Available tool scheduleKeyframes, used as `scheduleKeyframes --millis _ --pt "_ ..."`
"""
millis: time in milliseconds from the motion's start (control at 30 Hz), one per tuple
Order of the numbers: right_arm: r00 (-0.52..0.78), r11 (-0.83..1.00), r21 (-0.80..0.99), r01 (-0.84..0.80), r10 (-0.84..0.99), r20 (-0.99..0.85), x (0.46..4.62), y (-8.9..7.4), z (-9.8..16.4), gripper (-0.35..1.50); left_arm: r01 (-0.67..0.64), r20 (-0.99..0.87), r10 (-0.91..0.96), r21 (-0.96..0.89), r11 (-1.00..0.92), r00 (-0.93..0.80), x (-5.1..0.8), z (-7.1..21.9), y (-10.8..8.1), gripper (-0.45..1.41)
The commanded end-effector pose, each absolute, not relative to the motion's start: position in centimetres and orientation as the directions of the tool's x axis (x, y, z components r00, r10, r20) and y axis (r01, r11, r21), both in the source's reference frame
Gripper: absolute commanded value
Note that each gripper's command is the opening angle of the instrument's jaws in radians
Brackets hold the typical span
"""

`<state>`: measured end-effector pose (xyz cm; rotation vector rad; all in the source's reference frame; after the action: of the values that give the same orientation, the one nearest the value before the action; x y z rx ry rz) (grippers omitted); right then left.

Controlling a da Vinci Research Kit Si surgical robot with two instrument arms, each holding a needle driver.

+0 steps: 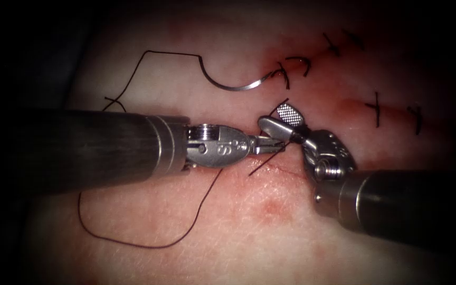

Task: Wound Closure
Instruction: Grasp the suture tail with the right tool, then tie the knot by moving the right arm down and the left arm up.

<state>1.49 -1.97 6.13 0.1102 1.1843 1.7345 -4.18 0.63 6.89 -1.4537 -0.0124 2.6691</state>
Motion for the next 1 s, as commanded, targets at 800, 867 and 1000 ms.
scheduleKeyframes --millis 800,867,1000 --pt "-0.349 0.134 0.630 -0.765 0.736 -0.580 1.71 -2.09 6.07 -0.35 -0.082 -0.826 0.094 -0.058 -0.995 -0.555 -3.98 6.91 0.68 -0.45" --pt "-0.340 0.151 0.623 -0.768 0.728 -0.595 1.72 -2.14 6.03 -0.35 -0.090 -0.824 0.099 -0.059 -0.994 -0.558 -3.91 6.90 0.72 -0.45" --pt "-0.328 0.176 0.612 -0.771 0.713 -0.619 1.76 -2.27 5.95 -0.35 -0.108 -0.818 0.111 -0.060 -0.992 -0.564 -3.76 6.86 0.84 -0.45"
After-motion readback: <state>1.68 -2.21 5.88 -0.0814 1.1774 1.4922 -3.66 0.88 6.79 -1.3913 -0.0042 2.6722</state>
